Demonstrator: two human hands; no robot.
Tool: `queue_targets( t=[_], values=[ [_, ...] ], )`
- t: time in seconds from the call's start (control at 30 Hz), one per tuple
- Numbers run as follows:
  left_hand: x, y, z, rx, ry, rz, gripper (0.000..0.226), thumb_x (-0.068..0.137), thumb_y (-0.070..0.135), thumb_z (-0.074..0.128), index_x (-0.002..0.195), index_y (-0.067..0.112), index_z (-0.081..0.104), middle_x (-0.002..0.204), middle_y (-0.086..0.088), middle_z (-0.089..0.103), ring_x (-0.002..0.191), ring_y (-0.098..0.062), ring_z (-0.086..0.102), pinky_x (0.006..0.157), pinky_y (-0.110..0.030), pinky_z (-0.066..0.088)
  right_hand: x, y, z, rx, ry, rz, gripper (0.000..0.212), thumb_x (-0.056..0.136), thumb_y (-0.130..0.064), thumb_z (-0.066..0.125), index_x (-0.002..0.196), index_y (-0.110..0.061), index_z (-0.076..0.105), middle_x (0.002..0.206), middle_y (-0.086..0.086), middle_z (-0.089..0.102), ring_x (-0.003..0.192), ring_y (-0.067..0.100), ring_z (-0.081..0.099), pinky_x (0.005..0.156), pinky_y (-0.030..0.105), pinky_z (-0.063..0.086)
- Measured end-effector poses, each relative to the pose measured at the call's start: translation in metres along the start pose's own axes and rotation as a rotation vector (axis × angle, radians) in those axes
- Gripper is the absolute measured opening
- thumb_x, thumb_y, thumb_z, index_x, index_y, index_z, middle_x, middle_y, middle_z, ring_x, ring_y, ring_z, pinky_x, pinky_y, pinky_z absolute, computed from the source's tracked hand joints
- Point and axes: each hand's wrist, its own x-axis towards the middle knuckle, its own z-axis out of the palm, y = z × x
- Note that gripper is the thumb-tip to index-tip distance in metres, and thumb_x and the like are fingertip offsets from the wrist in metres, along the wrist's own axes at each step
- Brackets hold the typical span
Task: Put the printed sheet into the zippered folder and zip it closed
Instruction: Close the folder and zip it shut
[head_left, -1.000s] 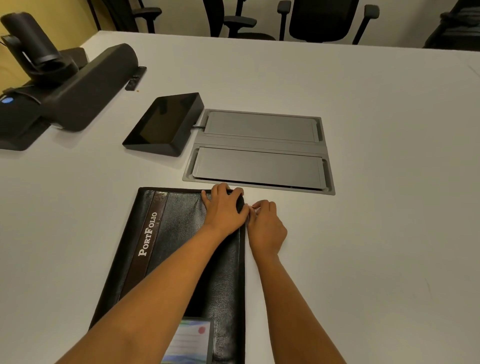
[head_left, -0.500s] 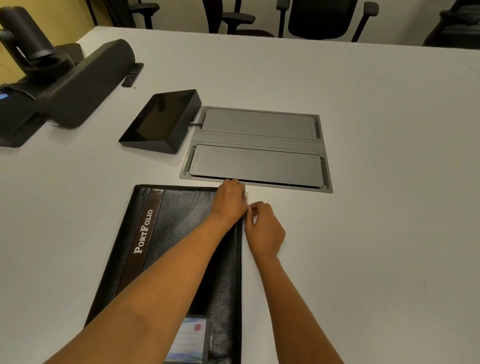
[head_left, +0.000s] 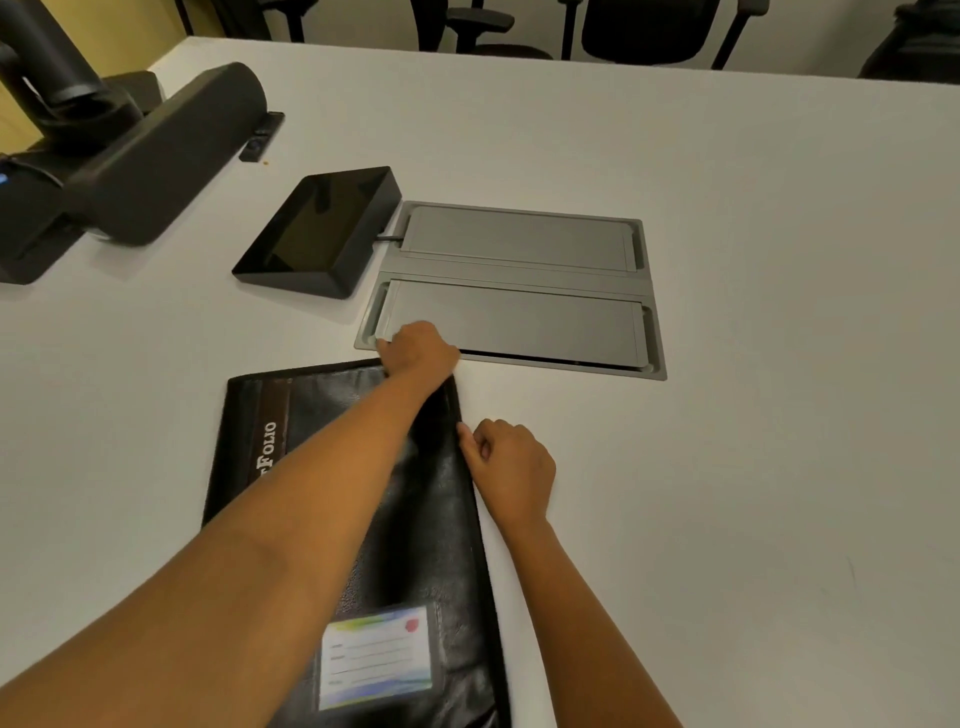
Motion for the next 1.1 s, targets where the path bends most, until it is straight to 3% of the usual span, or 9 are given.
queue_targets(
  t=[0.13, 0.2, 0.27, 0.4, 0.53, 0.67, 0.8, 0.93, 1.1],
  values=[
    [0.014, -0.021, -0.012, -0.103, 0.016, -0.065, 0.015, 0.087, 0.013, 0.052, 0.081, 0.002, 0.060, 0.102, -0.019, 0.067, 0.093, -0.033, 0.062, 0.069, -0.031, 0.043, 0.001, -0.001, -0.001, -0.065, -0.043, 0.005, 0.051, 0.093, -0.050, 0.033, 0.066, -0.019, 0.063, 0.067, -0.003, 0.063, 0.064, 0.015, 0.056, 0.055, 0.035, 0.048],
    [0.015, -0.026, -0.011, -0.148, 0.009, -0.047, 0.021, 0.089, 0.010, 0.049, 0.091, -0.004, 0.064, 0.096, -0.016, 0.067, 0.087, -0.029, 0.060, 0.064, -0.028, 0.042, 0.001, -0.003, -0.003, -0.048, -0.043, 0.035, 0.060, 0.093, -0.052, 0.020, 0.064, -0.020, 0.061, 0.064, -0.003, 0.063, 0.061, 0.013, 0.055, 0.054, 0.033, 0.047],
    [0.011, -0.025, -0.007, -0.198, 0.005, -0.018, 0.024, 0.091, 0.010, 0.048, 0.099, -0.004, 0.066, 0.083, -0.010, 0.063, 0.081, -0.024, 0.056, 0.061, -0.026, 0.044, 0.000, -0.003, -0.003, -0.010, -0.041, 0.006, 0.058, 0.091, -0.057, 0.023, 0.062, -0.021, 0.058, 0.060, -0.005, 0.060, 0.057, 0.011, 0.052, 0.052, 0.029, 0.042],
    [0.000, -0.015, 0.005, -0.227, 0.009, 0.066, 0.021, 0.092, 0.016, 0.052, 0.101, 0.003, 0.066, 0.103, -0.016, 0.068, 0.097, -0.032, 0.063, 0.082, -0.037, 0.052, -0.001, -0.001, -0.006, 0.022, -0.088, -0.055, 0.048, 0.085, -0.063, 0.041, 0.065, -0.024, 0.059, 0.059, -0.005, 0.061, 0.060, 0.009, 0.054, 0.056, 0.026, 0.038],
    [-0.006, -0.010, 0.011, -0.211, 0.056, 0.097, 0.020, 0.092, 0.013, 0.050, 0.099, 0.003, 0.066, 0.104, -0.018, 0.068, 0.098, -0.034, 0.063, 0.081, -0.037, 0.051, -0.002, 0.001, -0.006, 0.101, -0.107, -0.053, 0.043, 0.088, -0.053, 0.048, 0.065, -0.020, 0.060, 0.060, -0.002, 0.063, 0.060, 0.013, 0.056, 0.063, 0.030, 0.041],
    [0.001, -0.012, 0.002, -0.183, 0.177, -0.007, 0.021, 0.090, 0.010, 0.049, 0.096, 0.001, 0.067, 0.100, -0.017, 0.069, 0.096, -0.032, 0.062, 0.082, -0.035, 0.046, -0.008, 0.001, -0.004, 0.242, -0.079, 0.006, 0.038, 0.089, -0.046, 0.051, 0.065, -0.017, 0.059, 0.061, -0.001, 0.060, 0.061, 0.013, 0.053, 0.072, 0.032, 0.042],
    [0.009, -0.028, -0.004, -0.243, 0.172, -0.091, 0.020, 0.092, 0.014, 0.050, 0.098, 0.003, 0.066, 0.107, -0.016, 0.067, 0.103, -0.033, 0.059, 0.094, -0.039, 0.040, -0.009, 0.003, -0.003, 0.236, -0.079, 0.015, 0.040, 0.090, -0.047, 0.048, 0.065, -0.018, 0.058, 0.061, -0.001, 0.059, 0.060, 0.012, 0.052, 0.070, 0.026, 0.038],
    [0.004, -0.036, 0.004, -0.424, 0.132, -0.058, 0.021, 0.092, 0.022, 0.054, 0.097, 0.005, 0.065, 0.108, -0.014, 0.067, 0.102, -0.032, 0.060, 0.088, -0.037, 0.046, -0.004, -0.001, -0.002, 0.248, -0.061, 0.085, 0.045, 0.092, -0.054, 0.035, 0.068, -0.021, 0.054, 0.061, -0.005, 0.058, 0.058, 0.010, 0.053, 0.058, 0.025, 0.039],
    [-0.008, -0.035, 0.017, -0.535, 0.101, 0.039, 0.021, 0.090, 0.026, 0.059, 0.094, 0.006, 0.065, 0.094, -0.010, 0.068, 0.084, -0.020, 0.058, 0.072, -0.026, 0.041, 0.015, -0.008, 0.000, 0.257, -0.023, 0.176, 0.026, 0.087, -0.061, 0.039, 0.090, -0.038, 0.051, 0.077, -0.017, 0.059, 0.068, 0.003, 0.057, 0.057, 0.020, 0.039]
  ],
)
